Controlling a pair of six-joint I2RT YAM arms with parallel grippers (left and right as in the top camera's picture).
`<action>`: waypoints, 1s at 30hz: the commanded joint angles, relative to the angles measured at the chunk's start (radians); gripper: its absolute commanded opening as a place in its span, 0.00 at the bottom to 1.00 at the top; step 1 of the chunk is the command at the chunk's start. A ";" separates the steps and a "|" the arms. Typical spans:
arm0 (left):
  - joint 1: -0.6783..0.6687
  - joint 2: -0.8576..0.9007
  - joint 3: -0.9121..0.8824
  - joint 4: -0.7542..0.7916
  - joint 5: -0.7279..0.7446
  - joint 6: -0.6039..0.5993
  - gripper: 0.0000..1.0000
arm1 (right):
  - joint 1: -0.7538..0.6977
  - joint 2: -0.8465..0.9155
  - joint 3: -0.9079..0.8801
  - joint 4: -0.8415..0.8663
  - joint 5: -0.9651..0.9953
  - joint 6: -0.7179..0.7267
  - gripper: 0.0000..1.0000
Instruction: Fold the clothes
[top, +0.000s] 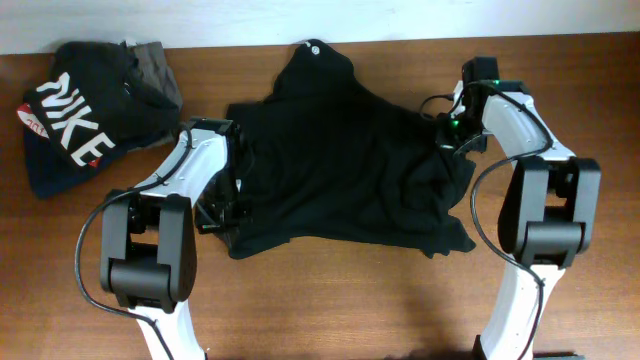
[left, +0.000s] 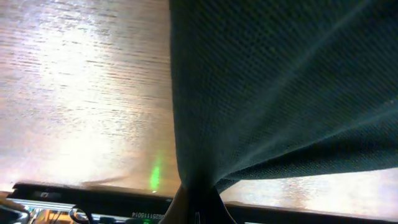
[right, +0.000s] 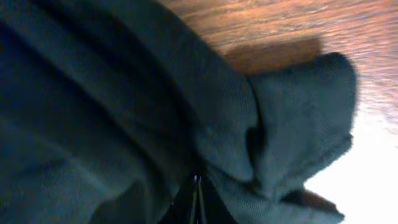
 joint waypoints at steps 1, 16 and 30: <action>0.022 0.000 -0.004 -0.029 -0.064 -0.026 0.01 | 0.001 0.050 -0.003 0.016 0.000 0.003 0.04; 0.201 -0.001 -0.004 -0.058 -0.089 -0.039 0.01 | -0.120 0.061 0.000 0.196 0.098 -0.023 0.12; 0.107 -0.037 0.026 -0.068 -0.091 -0.036 0.01 | -0.200 0.060 0.531 -0.217 0.086 -0.030 0.28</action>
